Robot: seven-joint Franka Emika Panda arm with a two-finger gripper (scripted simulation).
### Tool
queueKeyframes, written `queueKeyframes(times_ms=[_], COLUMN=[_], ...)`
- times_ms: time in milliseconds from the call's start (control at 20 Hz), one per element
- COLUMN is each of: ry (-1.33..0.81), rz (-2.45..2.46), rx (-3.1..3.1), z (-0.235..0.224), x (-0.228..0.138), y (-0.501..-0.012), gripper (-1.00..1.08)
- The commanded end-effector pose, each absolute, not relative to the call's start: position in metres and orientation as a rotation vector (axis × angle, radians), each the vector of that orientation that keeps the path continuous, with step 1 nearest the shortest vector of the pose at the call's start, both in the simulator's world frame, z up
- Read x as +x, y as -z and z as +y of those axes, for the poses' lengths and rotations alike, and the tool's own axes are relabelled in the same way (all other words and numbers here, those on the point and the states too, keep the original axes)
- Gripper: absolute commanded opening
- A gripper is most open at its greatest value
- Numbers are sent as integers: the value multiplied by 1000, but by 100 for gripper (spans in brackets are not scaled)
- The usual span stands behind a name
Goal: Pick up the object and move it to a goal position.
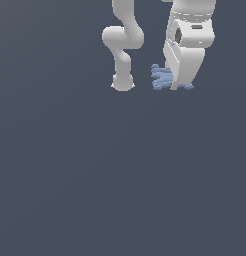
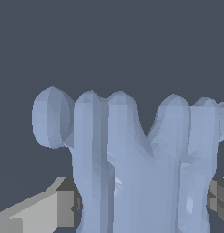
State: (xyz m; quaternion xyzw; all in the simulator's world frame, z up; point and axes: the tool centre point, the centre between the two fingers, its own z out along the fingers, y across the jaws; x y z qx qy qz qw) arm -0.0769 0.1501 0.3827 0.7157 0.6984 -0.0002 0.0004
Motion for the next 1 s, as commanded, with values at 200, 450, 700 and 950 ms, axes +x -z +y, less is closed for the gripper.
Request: queueKeyframes(times_ms=[200, 450, 700, 950], ry=[1, 0, 0, 0], rz=[2191, 2189, 2188, 2188], rx=[2251, 2253, 2254, 2254], z=[175, 186, 193, 195], x=[-86, -89, -90, -90], y=[-439, -466, -481, -484], gripper=[-100, -100, -100, -100])
